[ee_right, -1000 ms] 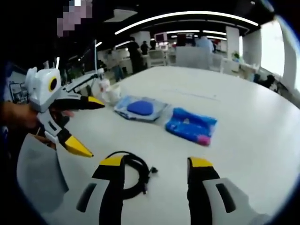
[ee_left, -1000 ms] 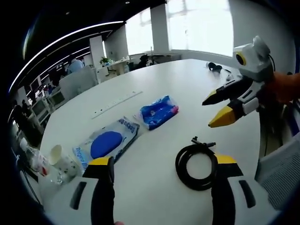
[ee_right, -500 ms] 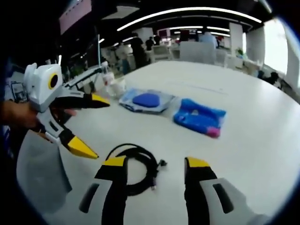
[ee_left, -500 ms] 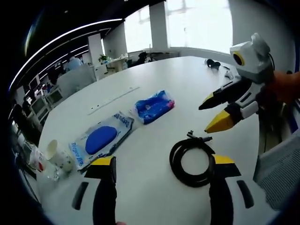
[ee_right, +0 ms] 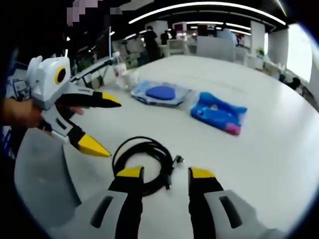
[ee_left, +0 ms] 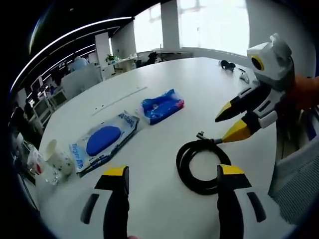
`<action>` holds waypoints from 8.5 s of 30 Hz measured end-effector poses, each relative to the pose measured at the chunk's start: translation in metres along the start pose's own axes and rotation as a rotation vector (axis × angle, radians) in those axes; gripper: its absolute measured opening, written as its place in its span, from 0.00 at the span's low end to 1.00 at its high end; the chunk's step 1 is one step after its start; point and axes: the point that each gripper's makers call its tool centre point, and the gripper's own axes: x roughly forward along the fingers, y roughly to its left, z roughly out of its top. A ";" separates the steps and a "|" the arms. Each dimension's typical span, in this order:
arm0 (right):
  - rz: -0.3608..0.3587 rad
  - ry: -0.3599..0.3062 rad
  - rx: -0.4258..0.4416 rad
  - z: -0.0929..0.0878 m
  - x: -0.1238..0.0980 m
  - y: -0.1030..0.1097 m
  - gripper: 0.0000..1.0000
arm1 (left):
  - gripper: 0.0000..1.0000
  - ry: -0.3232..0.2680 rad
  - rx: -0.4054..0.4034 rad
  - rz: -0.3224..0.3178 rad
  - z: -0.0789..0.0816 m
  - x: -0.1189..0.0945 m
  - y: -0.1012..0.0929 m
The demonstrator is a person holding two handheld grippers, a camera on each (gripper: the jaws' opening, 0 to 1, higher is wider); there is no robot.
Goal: Arrange the tabletop items into an orderly group along one side of the table until the central work area is clear of visible clutter.
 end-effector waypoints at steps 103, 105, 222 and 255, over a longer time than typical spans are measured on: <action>-0.044 0.093 0.094 0.006 0.028 0.023 0.05 | 0.06 0.130 -0.069 0.014 -0.027 0.002 -0.003; -0.036 0.088 0.085 0.011 0.030 0.027 0.05 | 0.06 0.126 -0.072 0.024 -0.027 -0.002 0.001; -0.019 0.150 -0.062 0.053 0.120 0.029 0.06 | 0.11 0.161 -0.122 0.024 -0.047 0.027 0.091; -0.029 0.115 -0.054 0.060 0.122 0.023 0.15 | 0.28 0.140 -0.065 0.057 -0.040 0.029 0.100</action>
